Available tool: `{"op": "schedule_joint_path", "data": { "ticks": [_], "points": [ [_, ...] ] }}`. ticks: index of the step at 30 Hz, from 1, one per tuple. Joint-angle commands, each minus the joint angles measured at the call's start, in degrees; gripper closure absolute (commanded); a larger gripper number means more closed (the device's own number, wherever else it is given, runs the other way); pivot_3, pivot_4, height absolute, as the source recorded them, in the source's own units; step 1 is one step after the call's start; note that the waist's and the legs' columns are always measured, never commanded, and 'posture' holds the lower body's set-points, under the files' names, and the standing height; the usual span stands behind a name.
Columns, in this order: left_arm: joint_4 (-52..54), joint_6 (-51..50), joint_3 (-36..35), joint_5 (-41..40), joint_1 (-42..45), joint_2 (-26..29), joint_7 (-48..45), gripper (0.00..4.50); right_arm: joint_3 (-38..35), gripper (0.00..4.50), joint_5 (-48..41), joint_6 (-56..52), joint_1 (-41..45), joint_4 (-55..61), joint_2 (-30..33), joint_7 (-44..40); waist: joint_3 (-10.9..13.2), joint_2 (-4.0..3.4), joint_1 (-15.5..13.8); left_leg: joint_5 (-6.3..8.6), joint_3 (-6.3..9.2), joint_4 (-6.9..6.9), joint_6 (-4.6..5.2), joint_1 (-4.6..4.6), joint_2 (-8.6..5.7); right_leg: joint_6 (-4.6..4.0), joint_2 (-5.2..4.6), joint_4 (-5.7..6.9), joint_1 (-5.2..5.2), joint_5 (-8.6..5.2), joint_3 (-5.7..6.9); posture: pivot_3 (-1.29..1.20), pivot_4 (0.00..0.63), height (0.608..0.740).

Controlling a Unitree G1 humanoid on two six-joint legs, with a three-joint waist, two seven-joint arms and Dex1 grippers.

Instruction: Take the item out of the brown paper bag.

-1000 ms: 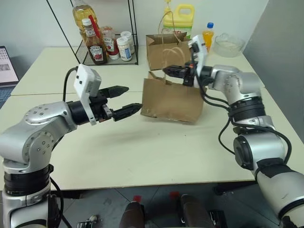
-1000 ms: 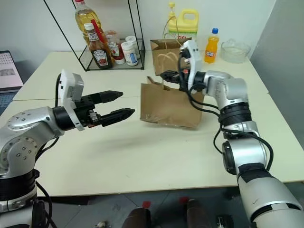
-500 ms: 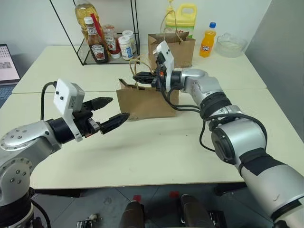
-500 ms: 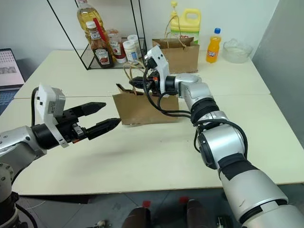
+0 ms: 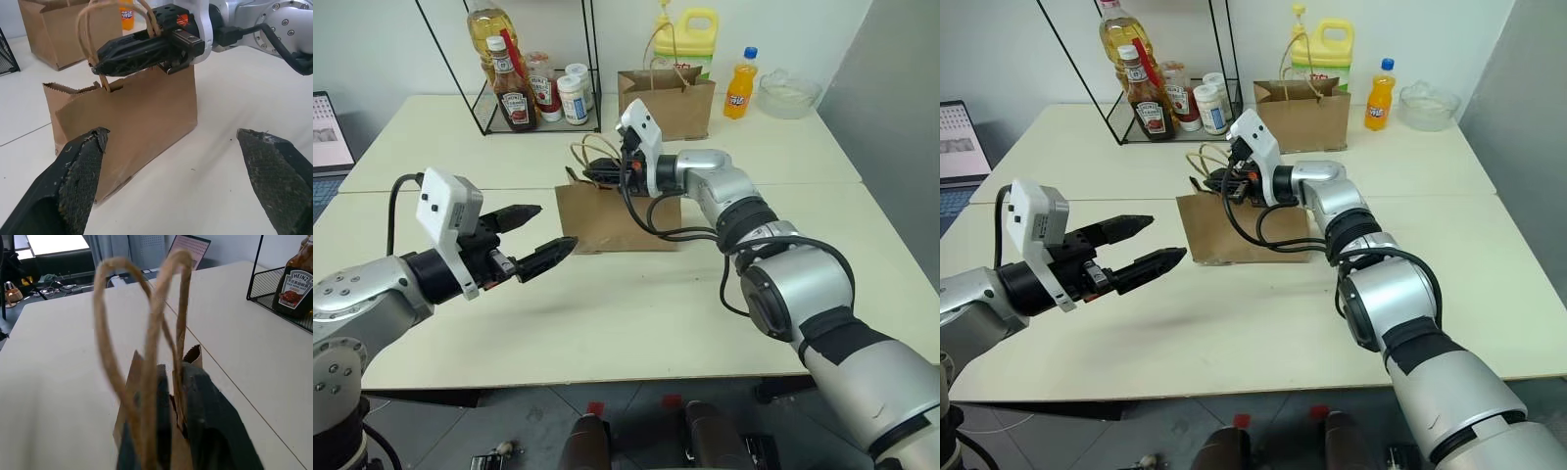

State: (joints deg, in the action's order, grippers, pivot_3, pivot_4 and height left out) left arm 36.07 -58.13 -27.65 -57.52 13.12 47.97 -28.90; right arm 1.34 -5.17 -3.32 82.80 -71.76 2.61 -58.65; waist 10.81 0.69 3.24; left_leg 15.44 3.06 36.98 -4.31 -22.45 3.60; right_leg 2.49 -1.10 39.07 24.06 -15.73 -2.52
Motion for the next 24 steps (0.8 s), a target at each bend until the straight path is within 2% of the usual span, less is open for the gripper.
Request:
{"op": "schedule_joint_path", "data": {
  "ticks": [1, 8, 13, 17, 22, 24],
  "points": [
    [-0.9, 2.0, 1.1, 0.7, 1.3, 1.3, -0.7, 0.0, -0.5, 2.49, 0.7, 0.5, 1.0, 1.3, 2.2, -2.1, 0.0, 0.01, 0.0, 0.0, 0.0, 0.0, 0.0, 0.0, 0.0, 0.0, 0.0, 0.0, 0.0, 0.0, 0.0, 0.0, 0.15, 0.74],
    [-5.0, 4.7, 4.8, 3.5, 4.1, 2.2, -3.3, 0.0, 0.3, 0.11, 2.0, -0.5, 0.5, 4.5, 7.4, -4.4, 0.0, 0.0, 0.0, -0.02, -0.01, -0.01, -0.03, 0.0, 0.0, 0.0, 0.0, 0.0, 0.0, 0.0, 0.0, 0.0, 0.15, 0.74],
    [-8.6, 7.2, 7.8, 6.4, 7.3, 2.5, -6.3, 0.0, 1.1, 0.05, 2.2, -2.9, -1.7, 9.4, 11.6, -6.5, 0.0, 0.01, 0.0, -0.05, 0.0, -0.01, -0.1, 0.0, 0.0, 0.0, 0.01, 0.0, 0.0, 0.0, 0.0, 0.0, 0.15, 0.74],
    [-11.3, 9.7, 10.6, 9.4, 8.9, 2.7, -9.2, 0.0, 1.4, 0.05, 0.9, -8.0, -5.9, 18.9, 14.9, -8.4, 0.0, 0.01, 0.0, -0.07, -0.02, -0.01, -0.12, -0.01, 0.0, 0.0, 0.0, -0.02, 0.0, 0.0, -0.02, 0.0, 0.15, 0.74],
    [-23.3, 17.7, 13.6, 19.1, 14.5, 3.7, -11.3, 0.0, 0.3, 0.05, -1.4, -20.9, -20.2, 48.1, 21.1, -4.9, 0.0, 0.01, -0.7, -0.07, 0.07, -0.01, -0.12, -0.04, 0.0, 0.0, 0.0, 0.0, 0.0, 0.0, 0.07, 0.0, 0.15, 0.74],
    [-31.6, 23.5, 16.0, 24.9, 19.7, 2.0, -10.0, 0.0, -0.8, 0.05, -1.0, -25.1, -29.5, 62.4, 22.2, 0.8, 0.0, 0.02, -0.9, -0.07, 0.07, 0.01, -0.12, -0.04, -0.01, 0.0, 0.0, 0.01, 0.0, 0.0, 0.05, 0.0, 0.15, 0.74]
  ]
}}
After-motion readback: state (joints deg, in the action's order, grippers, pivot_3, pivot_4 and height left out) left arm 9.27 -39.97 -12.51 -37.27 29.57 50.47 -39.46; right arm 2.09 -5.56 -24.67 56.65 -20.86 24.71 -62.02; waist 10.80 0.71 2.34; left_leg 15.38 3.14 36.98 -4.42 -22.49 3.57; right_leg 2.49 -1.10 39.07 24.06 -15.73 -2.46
